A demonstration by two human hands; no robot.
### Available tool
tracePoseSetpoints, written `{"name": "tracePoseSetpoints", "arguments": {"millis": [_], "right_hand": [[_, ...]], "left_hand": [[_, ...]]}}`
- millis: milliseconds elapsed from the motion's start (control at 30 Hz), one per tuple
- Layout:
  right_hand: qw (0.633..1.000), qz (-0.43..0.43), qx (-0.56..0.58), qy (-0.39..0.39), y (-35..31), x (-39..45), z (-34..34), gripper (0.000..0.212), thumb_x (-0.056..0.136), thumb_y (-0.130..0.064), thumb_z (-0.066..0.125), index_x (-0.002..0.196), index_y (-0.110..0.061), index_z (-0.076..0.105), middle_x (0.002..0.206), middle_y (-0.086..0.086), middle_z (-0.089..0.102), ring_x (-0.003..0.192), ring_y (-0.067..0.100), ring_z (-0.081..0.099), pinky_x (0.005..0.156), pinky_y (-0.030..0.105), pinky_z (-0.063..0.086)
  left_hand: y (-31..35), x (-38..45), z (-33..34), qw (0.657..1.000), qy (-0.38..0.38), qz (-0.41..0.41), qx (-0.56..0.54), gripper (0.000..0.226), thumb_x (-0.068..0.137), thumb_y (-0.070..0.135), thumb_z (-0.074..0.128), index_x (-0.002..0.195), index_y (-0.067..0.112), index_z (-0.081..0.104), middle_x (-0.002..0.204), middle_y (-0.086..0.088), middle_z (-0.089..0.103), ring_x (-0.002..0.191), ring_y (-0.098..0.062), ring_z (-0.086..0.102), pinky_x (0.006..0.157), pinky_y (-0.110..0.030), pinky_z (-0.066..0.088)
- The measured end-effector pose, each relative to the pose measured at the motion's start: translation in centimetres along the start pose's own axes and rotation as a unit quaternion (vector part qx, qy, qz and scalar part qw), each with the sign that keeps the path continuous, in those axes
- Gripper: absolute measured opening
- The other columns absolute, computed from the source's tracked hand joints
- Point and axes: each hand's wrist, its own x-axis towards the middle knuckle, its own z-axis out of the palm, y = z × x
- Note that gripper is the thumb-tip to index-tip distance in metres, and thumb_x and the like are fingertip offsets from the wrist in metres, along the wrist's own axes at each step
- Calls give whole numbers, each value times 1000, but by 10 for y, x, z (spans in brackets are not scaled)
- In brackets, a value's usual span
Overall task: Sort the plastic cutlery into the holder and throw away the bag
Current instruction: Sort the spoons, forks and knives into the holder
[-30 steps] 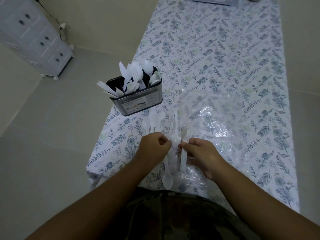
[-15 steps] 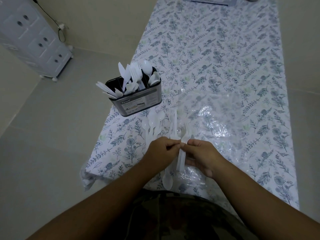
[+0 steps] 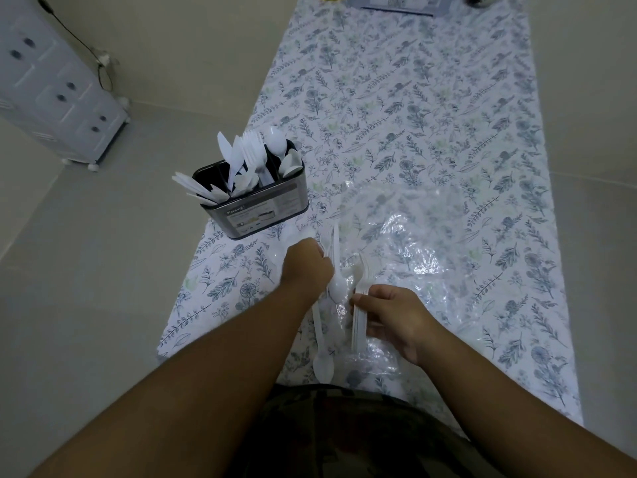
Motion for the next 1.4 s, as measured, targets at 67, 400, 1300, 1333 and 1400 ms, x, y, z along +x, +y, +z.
{"name": "tracePoseSetpoints", "arguments": {"millis": [67,400,1300,1333,1400], "right_hand": [[1000,-5,4,7,-3,-1,-4,14,90,-7,74,96,4,68,94,26,70,81,38,70,82,57,62],[999,-24,37,-23,-20,1,7,14,97,-11,67,86,-3,70,102,22,77,88,31,76,82,50,63],[998,-44,-35,-7,2,-5,20,16,91,-4,73,77,-11,72,84,10,78,85,27,74,80,43,62],[998,-43,-35,-4,2,-4,20,14,91,-5,73,78,-11,72,84,10,78,85,28,74,80,43,62],[999,-42,-34,-1,2,-4,20,13,91,-5,74,79,-9,72,86,12,78,87,29,74,83,46,62]], "left_hand": [[0,-2,-2,1000,-2,-1,-4,7,88,13,62,86,8,65,86,-6,67,82,-22,66,64,-27,51],[-11,-73,-17,936,-94,-14,-338,27,96,16,64,120,28,69,96,-1,76,87,-14,72,74,-24,60],[-56,-37,-24,982,20,95,161,21,94,28,57,94,8,63,89,-7,60,84,-22,60,66,-28,44],[-56,-37,-24,983,24,94,157,22,94,30,58,94,8,63,89,-7,59,84,-22,59,66,-29,45],[-57,-37,-25,985,30,93,142,25,92,33,60,96,9,60,89,-6,59,84,-22,58,68,-32,47]]}}
